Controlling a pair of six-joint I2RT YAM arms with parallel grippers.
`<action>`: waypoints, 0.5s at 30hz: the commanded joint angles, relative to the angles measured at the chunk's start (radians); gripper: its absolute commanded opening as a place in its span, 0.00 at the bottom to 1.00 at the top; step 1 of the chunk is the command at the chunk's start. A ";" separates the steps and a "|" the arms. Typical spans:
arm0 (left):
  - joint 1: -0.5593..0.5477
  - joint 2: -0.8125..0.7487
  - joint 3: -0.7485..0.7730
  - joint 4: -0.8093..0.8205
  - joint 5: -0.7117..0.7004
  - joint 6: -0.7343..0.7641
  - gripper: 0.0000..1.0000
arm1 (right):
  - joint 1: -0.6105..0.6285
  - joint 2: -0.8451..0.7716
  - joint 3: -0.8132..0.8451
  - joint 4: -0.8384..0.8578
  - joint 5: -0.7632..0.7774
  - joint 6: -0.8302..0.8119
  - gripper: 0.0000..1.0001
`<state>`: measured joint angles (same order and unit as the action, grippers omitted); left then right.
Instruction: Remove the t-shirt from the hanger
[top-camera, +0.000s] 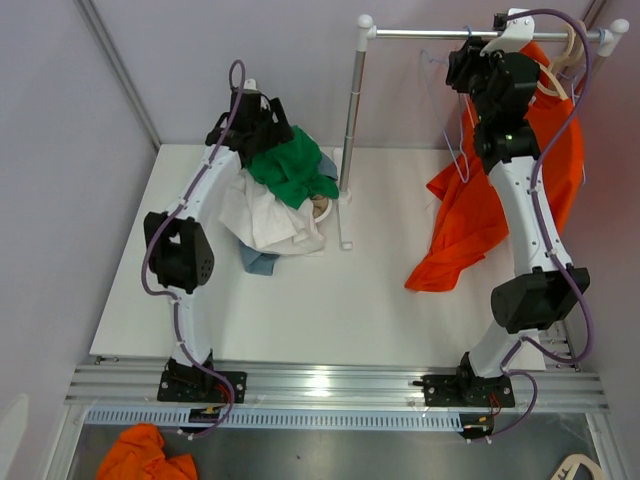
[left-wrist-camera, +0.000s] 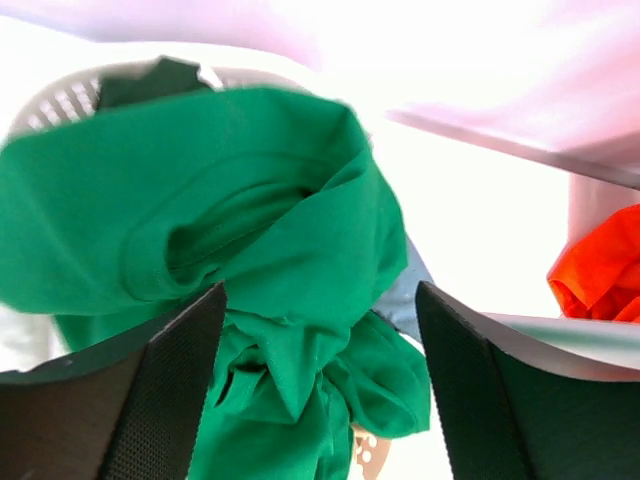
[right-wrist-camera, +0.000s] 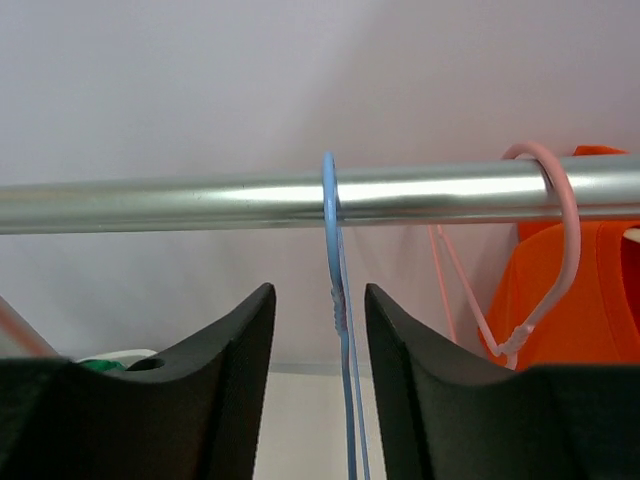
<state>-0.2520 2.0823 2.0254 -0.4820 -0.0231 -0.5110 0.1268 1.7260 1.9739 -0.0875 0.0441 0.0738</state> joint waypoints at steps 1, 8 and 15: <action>-0.001 -0.143 0.049 0.016 -0.041 0.057 0.83 | -0.004 -0.051 0.039 -0.040 -0.006 0.000 0.46; -0.033 -0.330 -0.092 0.051 -0.046 0.104 0.99 | -0.004 -0.167 -0.042 -0.100 -0.007 0.024 1.00; -0.050 -0.618 -0.365 0.135 0.009 0.134 0.99 | 0.005 -0.374 -0.223 -0.141 -0.016 0.069 0.99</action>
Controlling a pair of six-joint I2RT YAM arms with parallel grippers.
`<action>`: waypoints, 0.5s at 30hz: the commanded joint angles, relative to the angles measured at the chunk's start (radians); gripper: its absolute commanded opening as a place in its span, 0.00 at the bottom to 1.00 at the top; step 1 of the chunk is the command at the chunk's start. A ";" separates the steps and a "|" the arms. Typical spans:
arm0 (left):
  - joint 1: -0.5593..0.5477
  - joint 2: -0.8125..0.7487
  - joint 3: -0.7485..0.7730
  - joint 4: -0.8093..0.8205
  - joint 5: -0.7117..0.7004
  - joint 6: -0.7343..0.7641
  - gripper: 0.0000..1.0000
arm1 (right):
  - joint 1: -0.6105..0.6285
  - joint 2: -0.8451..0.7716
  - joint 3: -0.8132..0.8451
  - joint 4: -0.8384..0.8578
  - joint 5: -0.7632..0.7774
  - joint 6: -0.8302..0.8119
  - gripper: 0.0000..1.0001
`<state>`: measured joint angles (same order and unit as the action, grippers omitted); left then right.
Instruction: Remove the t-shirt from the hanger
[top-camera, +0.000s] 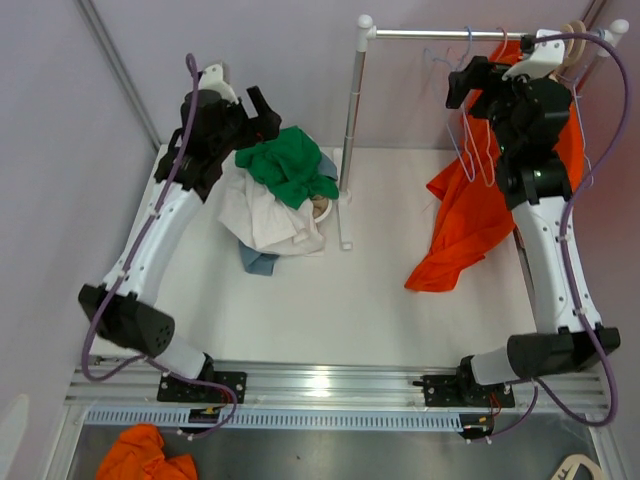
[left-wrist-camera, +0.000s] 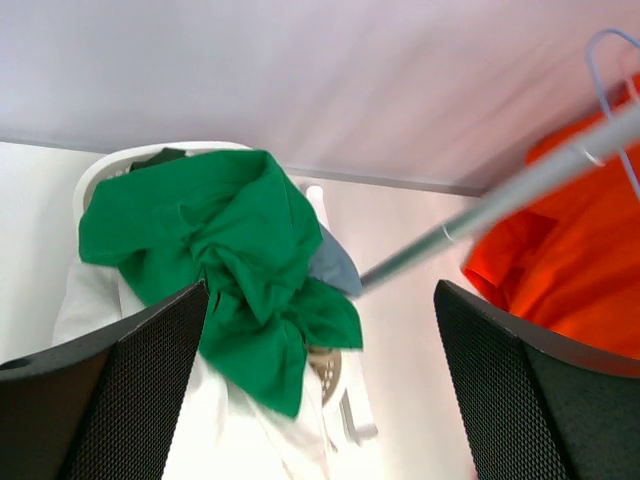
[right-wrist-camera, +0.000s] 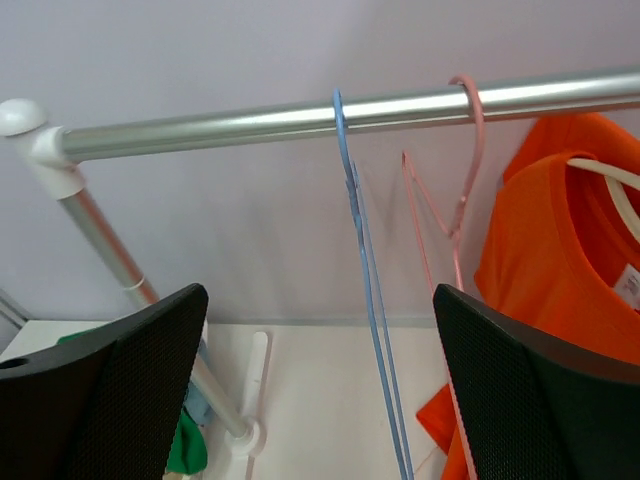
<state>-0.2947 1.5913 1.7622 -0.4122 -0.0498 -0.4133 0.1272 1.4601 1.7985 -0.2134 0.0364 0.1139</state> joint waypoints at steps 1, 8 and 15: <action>-0.012 -0.166 -0.130 0.082 0.042 0.036 0.99 | 0.014 -0.138 -0.076 -0.020 -0.016 0.030 1.00; -0.073 -0.474 -0.436 0.119 0.062 0.016 1.00 | 0.106 -0.415 -0.402 -0.055 -0.003 0.079 0.99; -0.213 -0.798 -0.837 0.191 -0.018 -0.022 1.00 | 0.239 -0.648 -0.744 -0.043 -0.013 0.176 0.99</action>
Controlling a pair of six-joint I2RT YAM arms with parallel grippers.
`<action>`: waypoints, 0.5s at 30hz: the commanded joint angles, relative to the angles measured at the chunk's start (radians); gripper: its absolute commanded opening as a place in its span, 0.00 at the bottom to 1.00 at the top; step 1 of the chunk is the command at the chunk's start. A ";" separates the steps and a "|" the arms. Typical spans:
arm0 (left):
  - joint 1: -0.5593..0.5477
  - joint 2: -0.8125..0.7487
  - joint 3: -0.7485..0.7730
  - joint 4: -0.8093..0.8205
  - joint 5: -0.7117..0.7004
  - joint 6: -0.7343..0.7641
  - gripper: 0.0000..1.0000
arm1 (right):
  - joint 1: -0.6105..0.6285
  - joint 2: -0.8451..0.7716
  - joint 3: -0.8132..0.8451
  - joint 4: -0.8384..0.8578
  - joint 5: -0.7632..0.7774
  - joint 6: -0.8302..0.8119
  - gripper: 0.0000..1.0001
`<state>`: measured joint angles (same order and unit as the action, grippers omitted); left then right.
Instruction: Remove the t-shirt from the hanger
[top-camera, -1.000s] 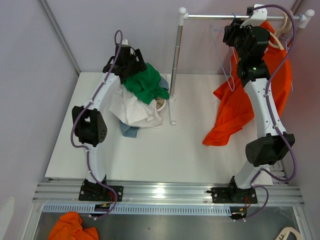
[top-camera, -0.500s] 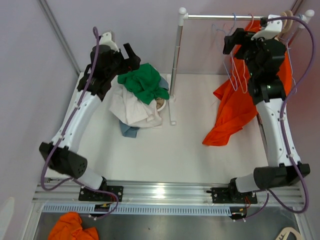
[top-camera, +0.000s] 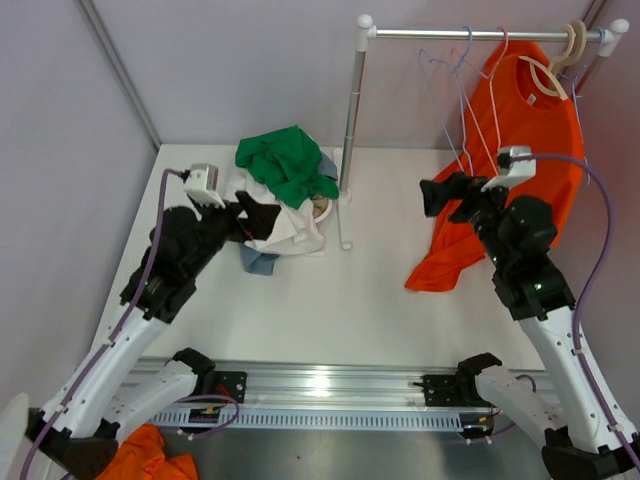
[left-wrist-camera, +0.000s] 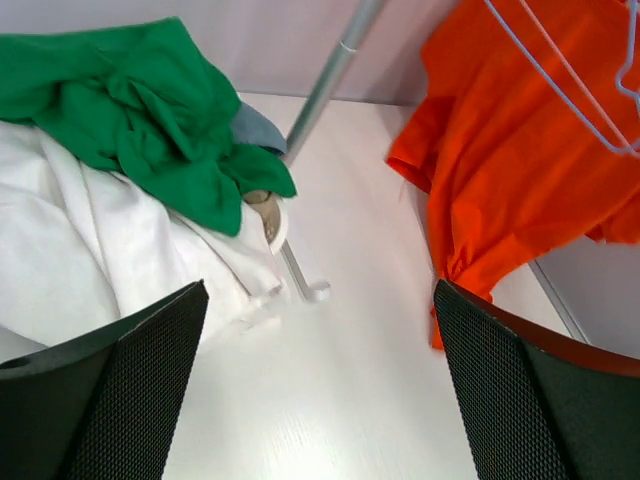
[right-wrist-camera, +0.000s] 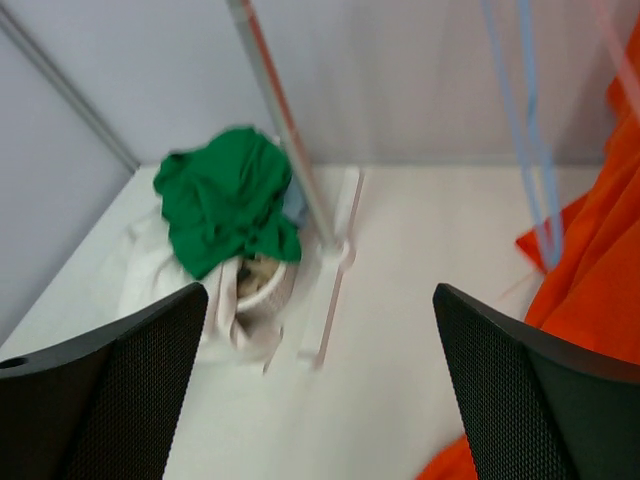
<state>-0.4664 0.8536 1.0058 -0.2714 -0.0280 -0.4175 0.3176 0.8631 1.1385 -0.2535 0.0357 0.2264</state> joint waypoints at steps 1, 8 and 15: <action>-0.061 -0.112 -0.154 0.051 -0.042 -0.021 1.00 | 0.063 -0.076 -0.123 0.005 -0.014 0.071 0.99; -0.077 -0.316 -0.409 0.050 -0.033 -0.012 0.99 | 0.098 -0.239 -0.406 0.017 -0.059 0.087 1.00; -0.077 -0.360 -0.446 0.052 -0.023 0.022 0.99 | 0.098 -0.231 -0.430 0.048 -0.069 0.087 0.99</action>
<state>-0.5369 0.4946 0.5533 -0.2565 -0.0498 -0.4175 0.4103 0.6338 0.6930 -0.2695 -0.0174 0.3046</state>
